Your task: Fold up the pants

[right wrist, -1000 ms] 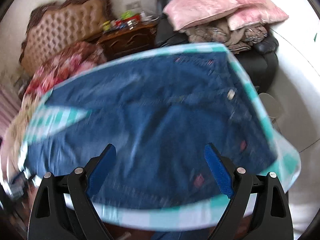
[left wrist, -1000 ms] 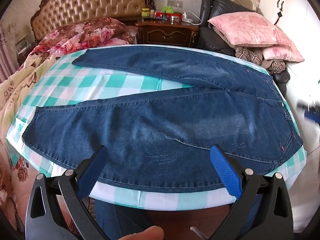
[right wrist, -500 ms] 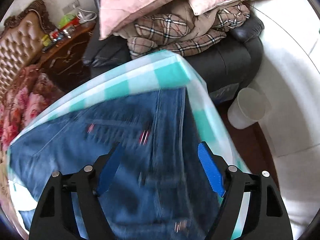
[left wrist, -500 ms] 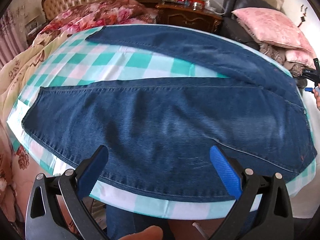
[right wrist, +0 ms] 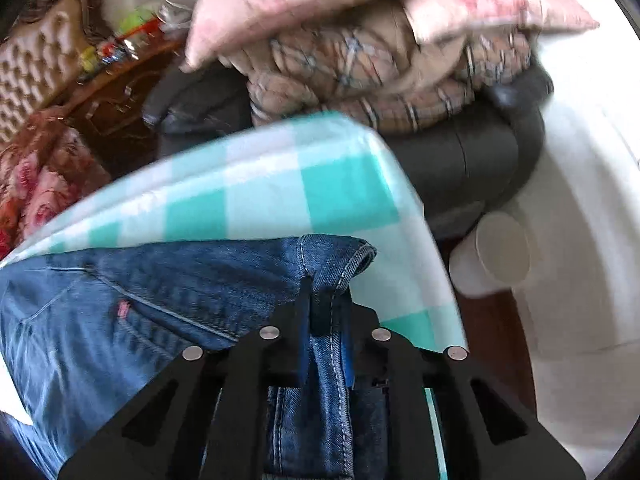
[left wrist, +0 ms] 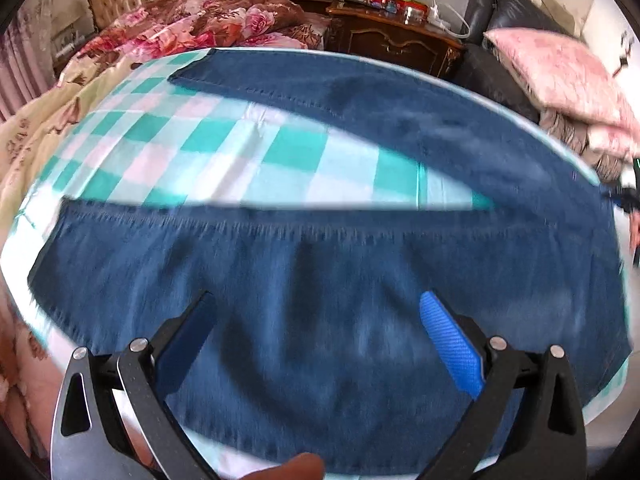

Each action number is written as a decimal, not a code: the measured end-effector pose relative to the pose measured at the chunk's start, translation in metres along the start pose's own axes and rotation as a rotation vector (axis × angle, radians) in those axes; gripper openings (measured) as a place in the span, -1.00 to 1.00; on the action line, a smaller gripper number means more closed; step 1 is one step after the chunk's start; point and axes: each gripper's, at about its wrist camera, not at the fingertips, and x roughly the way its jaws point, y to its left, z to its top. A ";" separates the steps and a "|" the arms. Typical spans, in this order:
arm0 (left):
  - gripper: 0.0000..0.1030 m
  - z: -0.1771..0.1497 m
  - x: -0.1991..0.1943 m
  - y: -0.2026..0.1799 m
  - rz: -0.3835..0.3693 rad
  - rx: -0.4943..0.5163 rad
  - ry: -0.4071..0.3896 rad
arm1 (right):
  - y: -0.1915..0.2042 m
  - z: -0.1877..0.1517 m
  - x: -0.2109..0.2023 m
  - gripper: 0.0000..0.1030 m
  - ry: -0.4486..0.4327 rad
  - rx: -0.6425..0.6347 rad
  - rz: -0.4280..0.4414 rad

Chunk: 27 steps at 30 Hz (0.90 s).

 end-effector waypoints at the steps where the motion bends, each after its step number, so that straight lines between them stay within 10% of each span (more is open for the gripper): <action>1: 0.97 0.016 0.002 0.004 -0.021 -0.012 -0.018 | 0.000 -0.003 -0.019 -0.73 -0.047 -0.008 0.041; 10: 0.93 0.210 0.070 0.046 -0.135 -0.214 -0.060 | 0.012 -0.038 -0.140 -0.74 -0.260 -0.083 0.314; 14: 0.20 0.279 0.140 0.066 -0.281 -0.381 0.056 | 0.021 -0.048 -0.169 -0.74 -0.305 -0.113 0.369; 27: -0.01 0.347 0.243 0.076 -0.238 -0.639 0.233 | 0.016 -0.115 -0.243 -0.74 -0.469 -0.327 0.601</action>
